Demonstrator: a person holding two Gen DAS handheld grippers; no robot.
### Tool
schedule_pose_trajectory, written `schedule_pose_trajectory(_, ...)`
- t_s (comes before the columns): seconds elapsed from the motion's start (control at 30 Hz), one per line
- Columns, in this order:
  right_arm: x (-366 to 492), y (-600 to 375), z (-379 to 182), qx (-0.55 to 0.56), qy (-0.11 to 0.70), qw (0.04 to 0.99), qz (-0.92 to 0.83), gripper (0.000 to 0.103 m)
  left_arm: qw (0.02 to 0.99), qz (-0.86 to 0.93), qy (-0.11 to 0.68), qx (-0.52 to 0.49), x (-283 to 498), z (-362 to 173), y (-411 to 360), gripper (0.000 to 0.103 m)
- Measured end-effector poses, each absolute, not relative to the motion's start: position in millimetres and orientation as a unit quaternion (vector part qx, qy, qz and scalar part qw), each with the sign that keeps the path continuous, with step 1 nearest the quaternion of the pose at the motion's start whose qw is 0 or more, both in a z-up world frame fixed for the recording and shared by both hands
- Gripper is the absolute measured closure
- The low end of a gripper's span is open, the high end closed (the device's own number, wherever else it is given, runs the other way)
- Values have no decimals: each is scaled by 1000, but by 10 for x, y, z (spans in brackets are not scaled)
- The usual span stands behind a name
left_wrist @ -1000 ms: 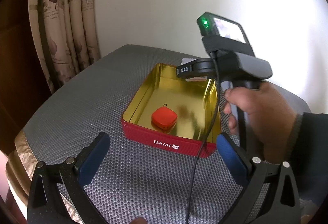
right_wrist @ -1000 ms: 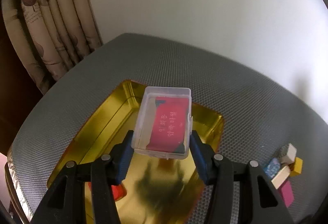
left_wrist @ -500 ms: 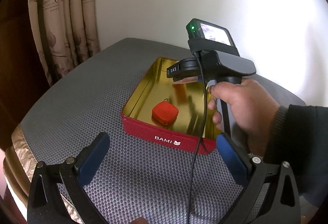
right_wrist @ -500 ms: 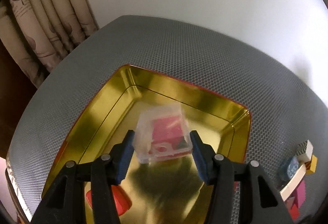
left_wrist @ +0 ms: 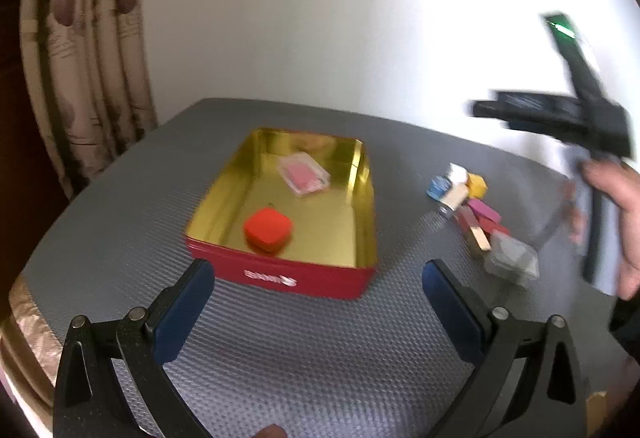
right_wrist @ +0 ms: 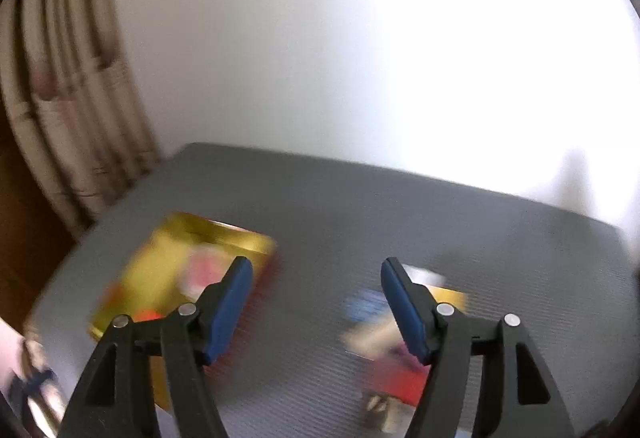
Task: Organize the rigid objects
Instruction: 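Carry the clear red-card box into the tin and release it, then grasp the clear box with blue-white contents using the left tool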
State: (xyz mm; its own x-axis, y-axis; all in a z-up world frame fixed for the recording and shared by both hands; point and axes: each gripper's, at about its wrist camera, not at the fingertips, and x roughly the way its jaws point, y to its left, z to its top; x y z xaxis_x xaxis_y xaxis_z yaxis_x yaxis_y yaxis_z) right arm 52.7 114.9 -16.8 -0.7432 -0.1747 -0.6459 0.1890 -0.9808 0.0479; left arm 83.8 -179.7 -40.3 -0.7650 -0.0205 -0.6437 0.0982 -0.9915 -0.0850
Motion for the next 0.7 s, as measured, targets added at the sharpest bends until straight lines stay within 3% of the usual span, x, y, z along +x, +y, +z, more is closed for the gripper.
schedule_pose_trajectory(0.3,1377,2777,-701,370,-17,-25,-929,32,-100,-910,27,401,509,-624,-847,0)
schedule_pose_trajectory(0.53,1789,3088,-936,370,-58,-38,-926,32,-191,-892,-45,407,184,-764,155,0)
schedule_pose_trajectory(0.7,1952,3154,-941,355,-78,-20,-931,32,-200,-880,-63,427,-159,-962,382,0)
